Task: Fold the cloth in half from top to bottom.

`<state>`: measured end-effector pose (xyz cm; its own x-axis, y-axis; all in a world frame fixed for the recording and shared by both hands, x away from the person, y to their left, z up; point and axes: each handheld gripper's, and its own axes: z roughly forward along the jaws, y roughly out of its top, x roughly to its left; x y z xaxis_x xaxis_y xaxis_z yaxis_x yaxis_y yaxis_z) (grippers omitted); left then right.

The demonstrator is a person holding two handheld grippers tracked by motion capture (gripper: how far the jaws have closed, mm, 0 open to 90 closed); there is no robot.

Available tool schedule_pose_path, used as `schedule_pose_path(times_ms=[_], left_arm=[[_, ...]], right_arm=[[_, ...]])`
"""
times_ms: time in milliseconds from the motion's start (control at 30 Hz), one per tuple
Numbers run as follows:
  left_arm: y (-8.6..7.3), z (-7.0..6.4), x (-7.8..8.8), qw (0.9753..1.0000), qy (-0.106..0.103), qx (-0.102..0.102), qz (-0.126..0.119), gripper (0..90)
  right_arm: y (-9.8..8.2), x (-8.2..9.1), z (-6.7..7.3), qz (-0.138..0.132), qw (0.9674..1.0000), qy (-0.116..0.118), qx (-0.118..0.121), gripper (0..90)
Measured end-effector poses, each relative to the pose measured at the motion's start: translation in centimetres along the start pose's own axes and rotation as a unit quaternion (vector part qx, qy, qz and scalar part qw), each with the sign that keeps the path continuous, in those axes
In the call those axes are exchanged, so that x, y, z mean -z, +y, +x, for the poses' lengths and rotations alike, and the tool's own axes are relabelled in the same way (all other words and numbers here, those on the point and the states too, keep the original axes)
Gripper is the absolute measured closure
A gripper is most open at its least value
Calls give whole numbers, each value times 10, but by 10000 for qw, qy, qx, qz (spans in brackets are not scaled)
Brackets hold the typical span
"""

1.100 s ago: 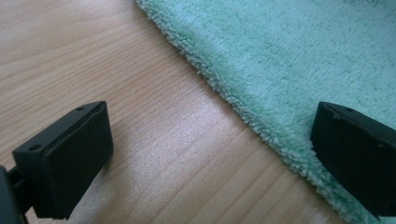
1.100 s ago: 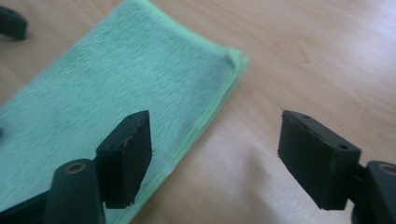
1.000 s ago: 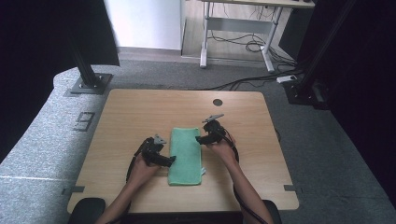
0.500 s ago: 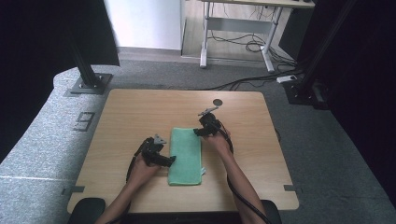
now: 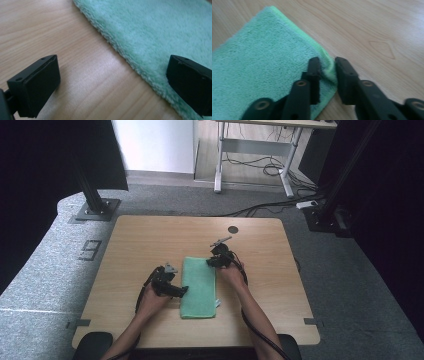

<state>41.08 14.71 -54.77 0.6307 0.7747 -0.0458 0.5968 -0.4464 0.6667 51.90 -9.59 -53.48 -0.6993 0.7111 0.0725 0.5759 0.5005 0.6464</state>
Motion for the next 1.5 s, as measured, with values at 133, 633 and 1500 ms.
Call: schedule_pose_path(times_ms=[133, 633, 1500], left_arm=[[2, 3, -1, 10000, 32, 33, -23, 0], [1, 0, -3, 9999, 132, -23, 16, 1], [1, -1, -3, 9999, 169, 10, 16, 1]], right_arm=[[1, 0, 0, 27, 9998, 142, -113, 821], [8, 22, 16, -180, 9997, 8, 168, 850], [-11, 113, 71, -966, 9887, 444, 1055, 850]])
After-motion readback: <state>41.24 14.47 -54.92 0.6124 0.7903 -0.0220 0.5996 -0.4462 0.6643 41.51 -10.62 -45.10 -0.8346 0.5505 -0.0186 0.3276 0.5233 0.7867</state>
